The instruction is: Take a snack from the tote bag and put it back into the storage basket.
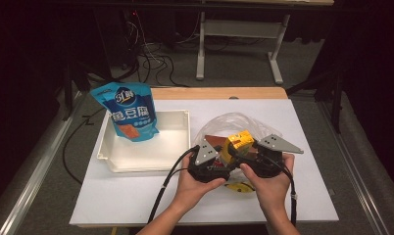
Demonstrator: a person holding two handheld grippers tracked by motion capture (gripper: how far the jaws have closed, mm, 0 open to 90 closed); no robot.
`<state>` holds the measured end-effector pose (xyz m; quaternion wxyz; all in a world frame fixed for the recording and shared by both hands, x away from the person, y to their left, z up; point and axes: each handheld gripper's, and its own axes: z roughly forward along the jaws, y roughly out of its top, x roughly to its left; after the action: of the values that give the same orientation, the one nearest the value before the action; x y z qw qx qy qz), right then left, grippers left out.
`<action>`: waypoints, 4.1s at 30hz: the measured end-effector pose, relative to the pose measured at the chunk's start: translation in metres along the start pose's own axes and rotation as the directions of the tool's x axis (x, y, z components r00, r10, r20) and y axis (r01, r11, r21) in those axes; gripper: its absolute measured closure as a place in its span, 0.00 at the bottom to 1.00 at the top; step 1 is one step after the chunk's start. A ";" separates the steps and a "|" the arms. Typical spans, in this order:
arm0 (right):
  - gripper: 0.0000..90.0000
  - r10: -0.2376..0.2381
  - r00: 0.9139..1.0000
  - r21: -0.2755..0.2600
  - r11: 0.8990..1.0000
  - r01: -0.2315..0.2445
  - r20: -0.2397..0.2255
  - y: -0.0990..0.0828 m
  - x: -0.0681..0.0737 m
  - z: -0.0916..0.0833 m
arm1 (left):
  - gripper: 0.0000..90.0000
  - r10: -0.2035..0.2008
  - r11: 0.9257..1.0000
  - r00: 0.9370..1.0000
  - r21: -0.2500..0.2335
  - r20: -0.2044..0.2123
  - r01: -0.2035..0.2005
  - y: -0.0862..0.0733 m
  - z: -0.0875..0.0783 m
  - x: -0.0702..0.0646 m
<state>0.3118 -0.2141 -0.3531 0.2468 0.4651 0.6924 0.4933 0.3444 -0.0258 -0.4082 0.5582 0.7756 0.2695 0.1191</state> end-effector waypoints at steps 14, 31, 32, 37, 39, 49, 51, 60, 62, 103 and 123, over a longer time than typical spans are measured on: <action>0.34 -0.016 0.999 0.008 1.000 0.017 -0.031 -0.001 0.008 0.003 | 0.35 0.007 1.000 1.000 -0.006 0.004 -0.007 0.003 0.001 -0.002; 0.34 -0.016 0.999 0.006 1.000 0.016 -0.052 -0.002 0.010 0.003 | 0.44 -0.013 1.000 1.000 -0.008 0.015 0.013 0.003 0.000 0.001; 0.34 -0.016 0.999 0.006 1.000 0.016 -0.052 -0.002 0.010 0.003 | 0.45 -0.014 1.000 1.000 -0.009 0.015 0.014 0.003 0.000 0.002; 0.34 -0.017 0.998 -0.002 1.000 0.017 -0.057 -0.002 0.010 0.003 | 0.46 -0.028 0.999 0.999 -0.015 0.025 0.028 0.004 -0.001 0.003; 0.34 -0.018 0.998 -0.001 1.000 0.018 -0.059 -0.001 0.010 0.003 | 0.47 -0.032 0.999 0.999 -0.017 0.036 0.033 0.003 -0.001 0.004; 0.33 -0.030 0.996 -0.019 0.999 0.028 -0.081 -0.002 0.010 0.003 | 0.53 0.004 1.000 0.999 -0.027 0.032 -0.003 0.003 -0.005 0.002; 0.32 -0.029 0.996 -0.020 0.999 0.028 -0.086 -0.002 0.010 0.004 | 0.54 -0.007 1.000 0.999 -0.019 0.037 0.008 0.003 -0.006 0.002; 0.17 -0.010 0.995 -0.053 0.999 0.005 -0.095 -0.001 0.008 0.000 | 0.55 -0.034 0.999 0.999 -0.004 0.027 0.034 0.000 -0.009 0.010; 0.17 0.000 0.995 -0.063 0.998 -0.006 -0.099 0.000 0.007 -0.001 | 0.55 -0.036 0.999 0.999 -0.004 0.021 0.036 0.001 -0.011 0.014; 0.19 0.025 1.000 0.010 1.000 -0.024 -0.018 -0.042 -0.043 -0.021 | 0.56 -0.145 0.986 0.968 -0.108 -0.207 0.125 0.000 -0.073 0.107; 0.24 0.032 0.999 0.012 0.999 -0.032 0.003 -0.054 -0.060 -0.026 | 0.56 -0.209 0.978 0.928 -0.087 -0.309 0.192 -0.024 -0.041 0.149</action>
<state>0.2958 -0.2838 -0.3994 0.2370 0.4784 0.6874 0.4923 0.4411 0.0949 -0.4340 0.5382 0.6991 0.4299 0.1916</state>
